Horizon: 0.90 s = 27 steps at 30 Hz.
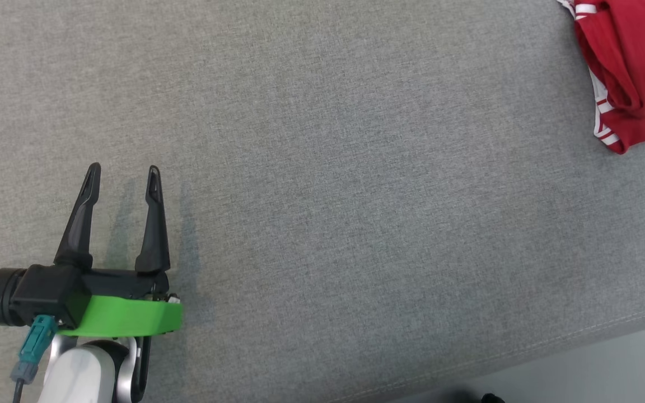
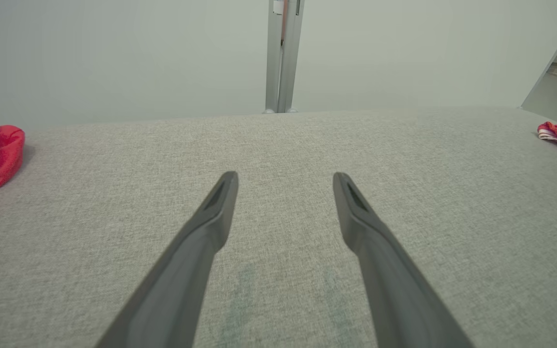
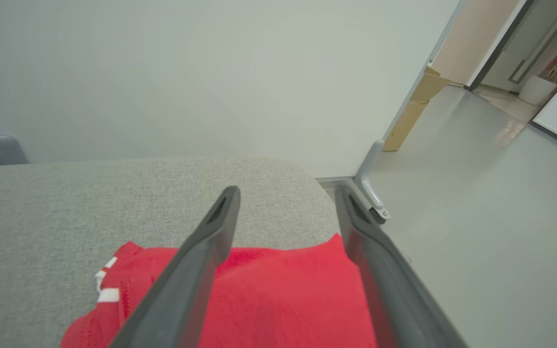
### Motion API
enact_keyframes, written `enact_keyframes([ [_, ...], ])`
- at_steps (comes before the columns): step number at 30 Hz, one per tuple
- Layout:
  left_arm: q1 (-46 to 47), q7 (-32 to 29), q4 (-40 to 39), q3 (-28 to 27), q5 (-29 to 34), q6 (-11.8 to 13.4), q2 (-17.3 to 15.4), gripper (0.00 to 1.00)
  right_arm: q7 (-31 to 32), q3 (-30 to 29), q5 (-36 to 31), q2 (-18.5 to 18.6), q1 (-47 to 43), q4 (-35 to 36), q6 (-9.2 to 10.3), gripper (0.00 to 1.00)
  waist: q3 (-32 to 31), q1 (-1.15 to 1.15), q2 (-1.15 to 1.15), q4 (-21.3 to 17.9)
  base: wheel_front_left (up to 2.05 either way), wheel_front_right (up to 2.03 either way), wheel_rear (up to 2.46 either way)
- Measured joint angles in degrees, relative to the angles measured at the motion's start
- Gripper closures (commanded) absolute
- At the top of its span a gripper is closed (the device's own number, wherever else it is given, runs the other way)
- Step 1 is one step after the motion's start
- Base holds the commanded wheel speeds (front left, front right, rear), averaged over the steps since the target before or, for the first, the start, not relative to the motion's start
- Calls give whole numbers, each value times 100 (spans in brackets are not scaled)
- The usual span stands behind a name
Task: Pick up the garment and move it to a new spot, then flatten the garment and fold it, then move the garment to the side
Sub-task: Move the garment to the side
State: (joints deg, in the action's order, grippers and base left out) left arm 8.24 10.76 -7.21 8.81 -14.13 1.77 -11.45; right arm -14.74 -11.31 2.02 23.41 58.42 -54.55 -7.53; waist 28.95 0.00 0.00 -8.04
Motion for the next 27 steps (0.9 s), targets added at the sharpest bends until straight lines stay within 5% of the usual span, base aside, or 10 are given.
enact_keyframes([
  [16, 151, 402, 1334, -366, -381, 32, 425, 0, -31, 1488, 558, -977, -1206, 1055, 0, 0, -1005, 0, 0, 256, 0, 0, 0],
  [27, -501, 427, 1753, -623, -335, -42, 704, 0, -32, 1666, 901, -1688, -3015, 2245, 0, 0, -1916, 0, 0, 597, 0, 0, 0],
])
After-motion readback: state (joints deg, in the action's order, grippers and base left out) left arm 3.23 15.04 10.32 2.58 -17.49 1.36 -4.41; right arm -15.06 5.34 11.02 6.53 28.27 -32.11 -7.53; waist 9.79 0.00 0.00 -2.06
